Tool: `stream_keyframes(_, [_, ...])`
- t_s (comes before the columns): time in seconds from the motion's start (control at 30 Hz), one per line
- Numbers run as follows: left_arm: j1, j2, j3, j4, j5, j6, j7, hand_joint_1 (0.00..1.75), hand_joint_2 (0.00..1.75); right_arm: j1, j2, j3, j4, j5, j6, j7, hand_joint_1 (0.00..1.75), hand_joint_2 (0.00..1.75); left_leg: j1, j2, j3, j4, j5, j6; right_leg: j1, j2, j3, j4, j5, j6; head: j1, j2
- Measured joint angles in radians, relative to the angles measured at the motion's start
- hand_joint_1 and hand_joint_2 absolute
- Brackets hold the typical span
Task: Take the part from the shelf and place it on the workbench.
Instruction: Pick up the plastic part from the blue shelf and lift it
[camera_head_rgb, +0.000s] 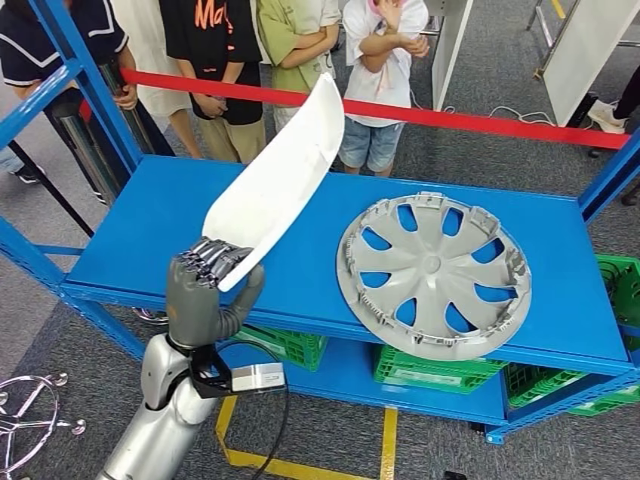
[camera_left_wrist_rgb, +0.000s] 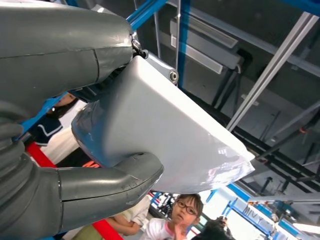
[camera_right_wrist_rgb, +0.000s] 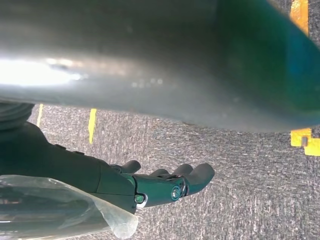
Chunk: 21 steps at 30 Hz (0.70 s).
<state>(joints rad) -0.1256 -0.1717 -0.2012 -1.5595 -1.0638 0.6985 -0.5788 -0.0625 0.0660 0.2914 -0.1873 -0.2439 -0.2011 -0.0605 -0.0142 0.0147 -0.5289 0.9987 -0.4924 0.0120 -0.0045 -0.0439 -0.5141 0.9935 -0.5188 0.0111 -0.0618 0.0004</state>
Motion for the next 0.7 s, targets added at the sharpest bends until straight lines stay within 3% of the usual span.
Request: stream_keyframes(0.7, [0.004, 0.014, 0.001, 0.000, -0.027, 0.000, 0.047, 1.75, 1.75, 0.000, 0.006, 0.000, 0.000, 0.002, 0.006, 0.000, 0.00, 0.00, -0.008, 0.000, 0.000, 0.003, -0.003, 0.005, -0.006, 0.000, 0.000, -0.001, 0.001, 0.005, 0.000, 0.000])
